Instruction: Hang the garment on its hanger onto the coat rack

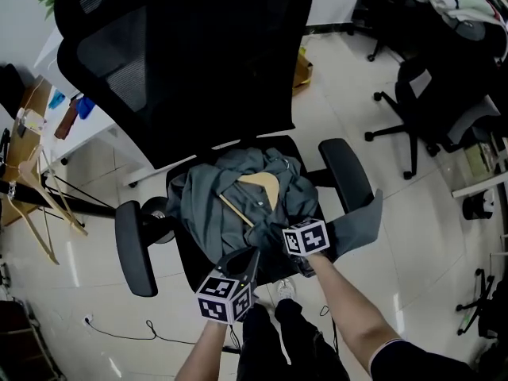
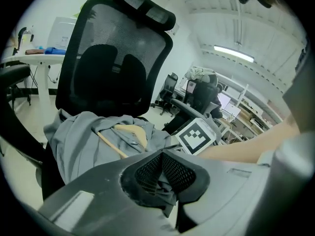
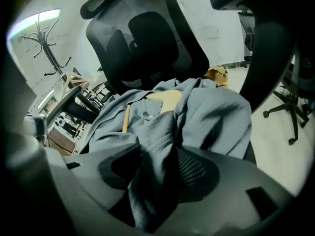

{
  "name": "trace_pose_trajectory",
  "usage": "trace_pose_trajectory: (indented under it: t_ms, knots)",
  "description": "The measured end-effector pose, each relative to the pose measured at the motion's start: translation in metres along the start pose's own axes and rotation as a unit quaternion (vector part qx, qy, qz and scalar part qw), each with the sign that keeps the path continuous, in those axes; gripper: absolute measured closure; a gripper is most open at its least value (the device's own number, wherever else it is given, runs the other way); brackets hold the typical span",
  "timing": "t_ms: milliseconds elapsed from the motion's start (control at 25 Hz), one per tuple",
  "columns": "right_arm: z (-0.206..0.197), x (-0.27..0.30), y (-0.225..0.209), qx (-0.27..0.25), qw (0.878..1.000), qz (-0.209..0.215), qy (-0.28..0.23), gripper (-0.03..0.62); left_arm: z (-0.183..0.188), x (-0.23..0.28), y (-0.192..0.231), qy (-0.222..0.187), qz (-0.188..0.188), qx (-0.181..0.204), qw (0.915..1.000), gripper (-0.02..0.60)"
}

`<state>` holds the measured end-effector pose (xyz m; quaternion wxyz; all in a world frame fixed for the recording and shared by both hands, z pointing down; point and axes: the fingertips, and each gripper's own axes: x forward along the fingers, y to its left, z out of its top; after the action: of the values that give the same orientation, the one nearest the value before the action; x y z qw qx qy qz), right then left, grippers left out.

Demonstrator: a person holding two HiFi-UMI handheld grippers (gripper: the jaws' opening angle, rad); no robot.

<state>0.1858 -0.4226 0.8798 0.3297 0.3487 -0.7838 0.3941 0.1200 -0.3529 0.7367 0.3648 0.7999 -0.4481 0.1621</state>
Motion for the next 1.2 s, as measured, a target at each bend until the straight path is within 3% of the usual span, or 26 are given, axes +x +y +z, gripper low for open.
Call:
trace_pose_trajectory:
  t_ms: [160, 240, 280, 440, 640, 840, 1200]
  knots:
    - [-0.003, 0.02, 0.001, 0.016, 1.0, 0.013, 0.024, 0.359, 0.0, 0.0, 0.002, 0.001, -0.005, -0.005, 1.0, 0.578]
    - [0.0, 0.027, 0.0, 0.021, 0.999, 0.015, 0.031, 0.405, 0.001, 0.0, 0.005, 0.0, -0.004, -0.007, 1.0, 0.578]
    - [0.001, 0.029, -0.002, 0.024, 0.999, 0.012, 0.035, 0.462, 0.002, 0.0, 0.007, -0.001, -0.004, -0.006, 1.0, 0.578]
    - [0.013, 0.015, 0.001, 0.026, 1.0, 0.004, 0.011, 0.497, 0.003, -0.005, 0.013, 0.003, -0.002, -0.003, 1.0, 0.578]
    - [0.04, -0.033, 0.033, -0.055, 0.997, 0.0, -0.054, 0.539, 0.014, -0.016, 0.009, -0.007, 0.0, 0.004, 1.0, 0.578]
    - [0.071, -0.094, 0.052, -0.073, 0.99, 0.011, -0.118, 0.545, 0.043, -0.037, -0.004, -0.035, 0.001, 0.021, 0.9992, 0.578]
    - [0.124, -0.235, 0.094, -0.196, 0.957, -0.013, -0.212, 0.546, 0.113, -0.102, -0.045, -0.113, 0.007, 0.062, 0.9917, 0.578]
